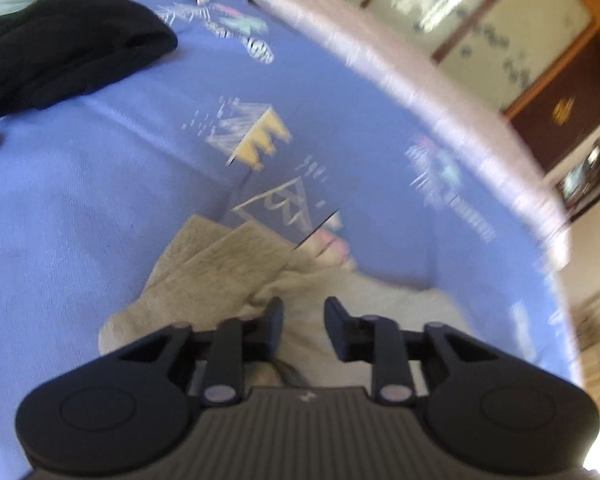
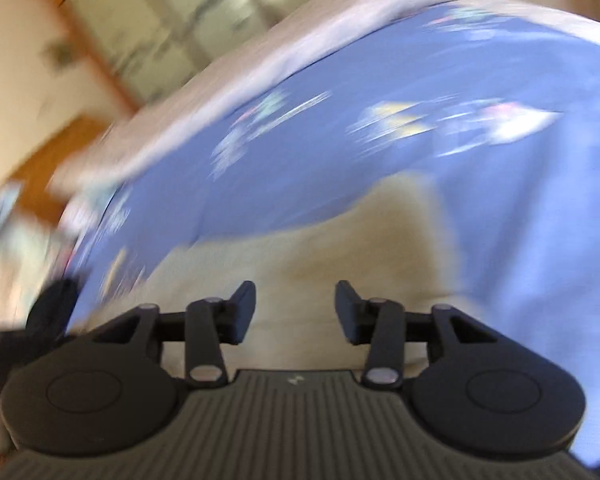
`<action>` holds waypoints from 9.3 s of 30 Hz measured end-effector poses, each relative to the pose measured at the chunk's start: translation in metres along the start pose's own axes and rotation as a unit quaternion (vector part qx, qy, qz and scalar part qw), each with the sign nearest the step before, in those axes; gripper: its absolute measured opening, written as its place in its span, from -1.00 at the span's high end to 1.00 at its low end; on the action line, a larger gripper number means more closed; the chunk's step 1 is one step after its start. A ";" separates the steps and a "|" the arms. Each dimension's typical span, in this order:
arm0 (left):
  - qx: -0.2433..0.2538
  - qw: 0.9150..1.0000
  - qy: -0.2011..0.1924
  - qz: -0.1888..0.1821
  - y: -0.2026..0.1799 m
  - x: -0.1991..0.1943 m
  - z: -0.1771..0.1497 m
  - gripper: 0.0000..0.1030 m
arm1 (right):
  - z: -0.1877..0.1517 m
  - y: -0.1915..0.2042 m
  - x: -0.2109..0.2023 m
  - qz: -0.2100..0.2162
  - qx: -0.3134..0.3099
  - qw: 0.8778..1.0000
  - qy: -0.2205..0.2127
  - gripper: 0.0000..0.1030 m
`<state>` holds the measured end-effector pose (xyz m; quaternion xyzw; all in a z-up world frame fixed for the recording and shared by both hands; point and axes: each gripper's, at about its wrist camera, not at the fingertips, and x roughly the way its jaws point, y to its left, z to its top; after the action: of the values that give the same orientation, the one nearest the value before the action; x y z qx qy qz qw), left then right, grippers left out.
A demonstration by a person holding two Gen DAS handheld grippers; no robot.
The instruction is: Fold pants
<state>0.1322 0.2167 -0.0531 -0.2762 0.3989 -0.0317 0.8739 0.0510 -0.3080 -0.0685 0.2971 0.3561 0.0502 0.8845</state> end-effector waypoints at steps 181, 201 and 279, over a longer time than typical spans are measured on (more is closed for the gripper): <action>0.281 0.950 0.122 -0.064 -0.172 0.042 -0.148 -0.43 | 0.010 -0.072 -0.054 0.063 0.035 0.993 0.090 0.36; 0.206 0.949 0.219 -0.096 -0.170 0.064 -0.115 -0.11 | 0.012 -0.047 -0.048 0.142 -0.001 0.983 0.120 0.36; 0.292 0.948 -0.005 0.128 -0.191 -0.061 -0.151 -1.00 | -0.032 0.036 -0.097 0.057 -0.017 0.994 0.092 -0.72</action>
<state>0.0142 0.0026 0.0050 0.0445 0.3997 -0.0331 0.9149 -0.0374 -0.2920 -0.0085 0.2958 0.4177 0.1342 0.8485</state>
